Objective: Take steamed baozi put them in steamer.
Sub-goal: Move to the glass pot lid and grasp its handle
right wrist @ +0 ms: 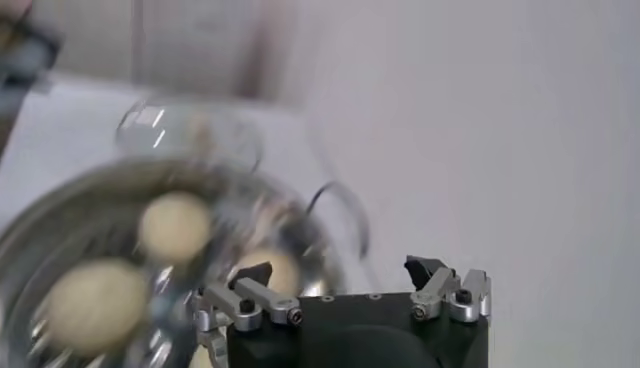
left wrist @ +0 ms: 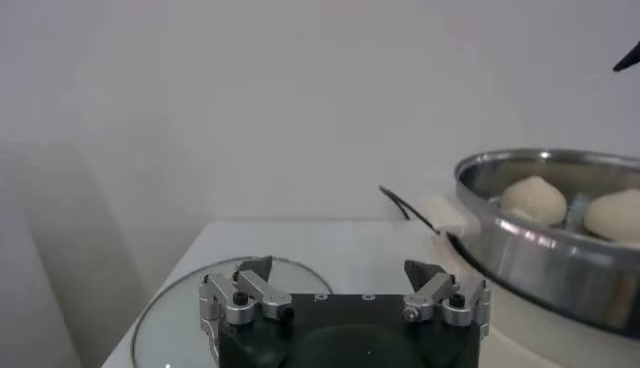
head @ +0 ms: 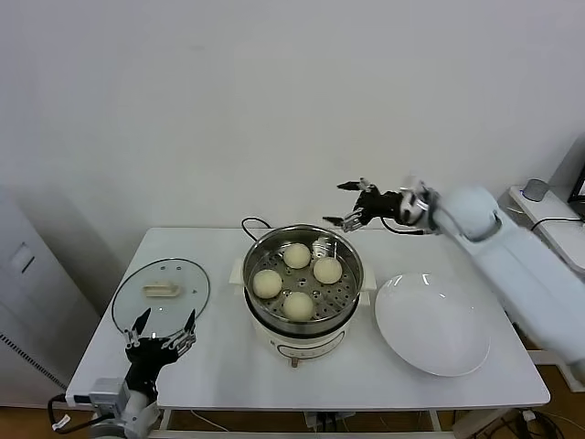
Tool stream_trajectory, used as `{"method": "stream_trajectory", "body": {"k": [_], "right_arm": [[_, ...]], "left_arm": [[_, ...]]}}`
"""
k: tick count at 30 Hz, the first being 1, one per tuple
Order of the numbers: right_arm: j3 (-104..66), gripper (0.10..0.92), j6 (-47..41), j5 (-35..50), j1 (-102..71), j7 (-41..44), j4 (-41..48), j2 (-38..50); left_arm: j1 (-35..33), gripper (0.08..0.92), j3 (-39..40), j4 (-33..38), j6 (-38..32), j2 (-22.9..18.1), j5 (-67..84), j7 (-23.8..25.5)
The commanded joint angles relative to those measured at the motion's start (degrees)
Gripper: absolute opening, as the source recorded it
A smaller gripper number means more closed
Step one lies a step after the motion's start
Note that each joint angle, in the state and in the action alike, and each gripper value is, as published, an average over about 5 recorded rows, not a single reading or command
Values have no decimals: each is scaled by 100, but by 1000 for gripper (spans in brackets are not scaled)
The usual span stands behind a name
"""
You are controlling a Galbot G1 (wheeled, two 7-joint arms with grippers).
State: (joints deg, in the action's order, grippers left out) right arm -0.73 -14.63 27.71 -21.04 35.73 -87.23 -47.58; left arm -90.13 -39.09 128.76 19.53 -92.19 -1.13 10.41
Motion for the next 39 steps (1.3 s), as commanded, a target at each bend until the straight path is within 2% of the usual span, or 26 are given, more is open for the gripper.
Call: {"method": "stream_trajectory", "body": {"k": [1,6,10,14,18,23,27,30,34,39], "right_arm": [[-4101,823,1356,298,-3724,-1483,-383,-1469],[-4271,823,1777,548,-4423,-2152,-365,-2220],[-4360,823,1869,584,-4786,-2321,-473,-2661],[-4394,823,1950,577,-5089,-2338,-518,-2819],[-4392,823,2008,613,-5353,-2343,-544,-2809],[-4333,823,2035,635,-5425,-2320,-467,-2722],[-4278,823,2041,633,-5386,-2305,-372,-2690],[-4282,823,2043,627,-5391,-2301,-344,-2690],[-4285,823,2022,612,-5395,-2285,-345,-2688],[-4323,823,1997,605,-5397,-2278,-298,-2662]], "left_arm": [[207,823,-41,-233,-355,-89,-284,-16],[484,823,-67,-397,-347,-88,-724,22],[733,823,-64,-578,-402,-85,-1187,4],[1092,823,-196,-1031,-785,60,-2934,-146],[1331,823,-301,-1610,-1258,523,-5501,-439],[1419,823,-44,-2510,-1823,1468,-7702,-1491],[1537,823,251,-3172,-1963,2069,-8349,-1821],[1950,823,388,-3833,-2406,2446,-8650,-1905],[2530,823,327,-4754,-2967,2754,-8868,-1964],[2754,823,289,-5071,-3037,2968,-8507,-1688]]}}
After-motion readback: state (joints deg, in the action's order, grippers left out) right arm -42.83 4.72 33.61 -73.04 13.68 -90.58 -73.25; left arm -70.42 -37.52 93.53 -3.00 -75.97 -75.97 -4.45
